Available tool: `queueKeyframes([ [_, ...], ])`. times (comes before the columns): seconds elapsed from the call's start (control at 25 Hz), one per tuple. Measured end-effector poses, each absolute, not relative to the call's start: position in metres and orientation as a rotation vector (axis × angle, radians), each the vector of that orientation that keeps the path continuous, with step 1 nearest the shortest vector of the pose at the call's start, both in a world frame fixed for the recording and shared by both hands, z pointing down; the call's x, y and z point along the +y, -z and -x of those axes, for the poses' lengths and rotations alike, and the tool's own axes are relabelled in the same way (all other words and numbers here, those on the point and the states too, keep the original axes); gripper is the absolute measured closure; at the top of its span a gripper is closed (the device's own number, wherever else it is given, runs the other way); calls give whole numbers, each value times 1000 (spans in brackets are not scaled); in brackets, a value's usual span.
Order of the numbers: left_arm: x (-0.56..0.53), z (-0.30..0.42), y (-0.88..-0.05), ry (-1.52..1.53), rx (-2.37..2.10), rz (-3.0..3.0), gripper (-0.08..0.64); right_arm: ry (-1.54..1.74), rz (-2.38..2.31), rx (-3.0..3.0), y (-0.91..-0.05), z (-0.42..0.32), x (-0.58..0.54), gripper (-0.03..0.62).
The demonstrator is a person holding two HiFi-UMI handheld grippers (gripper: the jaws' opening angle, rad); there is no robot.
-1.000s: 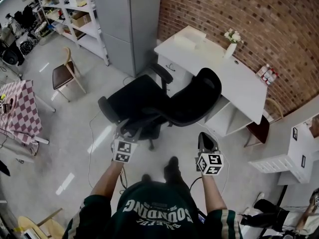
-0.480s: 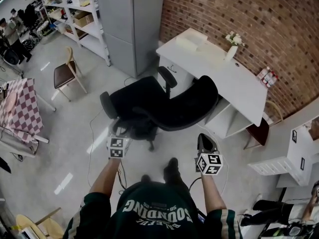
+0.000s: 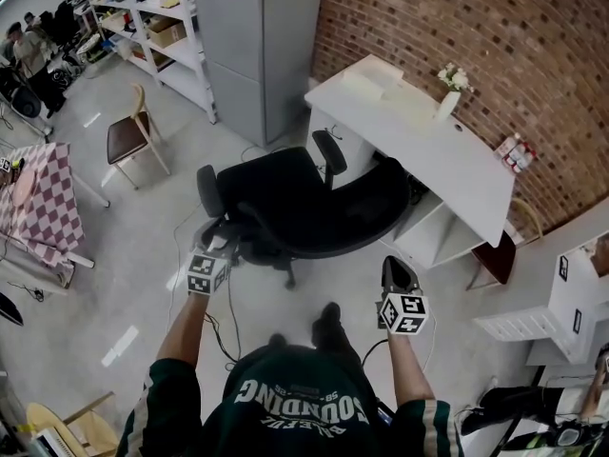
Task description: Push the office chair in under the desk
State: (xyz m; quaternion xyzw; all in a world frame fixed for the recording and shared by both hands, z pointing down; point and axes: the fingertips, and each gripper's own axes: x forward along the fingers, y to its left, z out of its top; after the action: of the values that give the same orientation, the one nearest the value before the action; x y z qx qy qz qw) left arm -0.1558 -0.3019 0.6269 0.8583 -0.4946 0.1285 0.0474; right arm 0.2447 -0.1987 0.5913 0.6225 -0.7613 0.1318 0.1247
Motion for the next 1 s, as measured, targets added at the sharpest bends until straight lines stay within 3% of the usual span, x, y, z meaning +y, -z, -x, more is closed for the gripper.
queueKeyframes([
  [0.4, -320, 191, -627, -304, -1524, -2570, 311, -251, -1703, -2271, -588, -250, -240, 584],
  [0.64, -328, 203, -628, -327, -1496, -2562, 313, -169, -1598, -2263, -598, -248, -282, 393],
  [1.0, -337, 215, -627, -327, -1485, -2556, 313, -156, -1451, -2356, -611, -261, -342, 288],
])
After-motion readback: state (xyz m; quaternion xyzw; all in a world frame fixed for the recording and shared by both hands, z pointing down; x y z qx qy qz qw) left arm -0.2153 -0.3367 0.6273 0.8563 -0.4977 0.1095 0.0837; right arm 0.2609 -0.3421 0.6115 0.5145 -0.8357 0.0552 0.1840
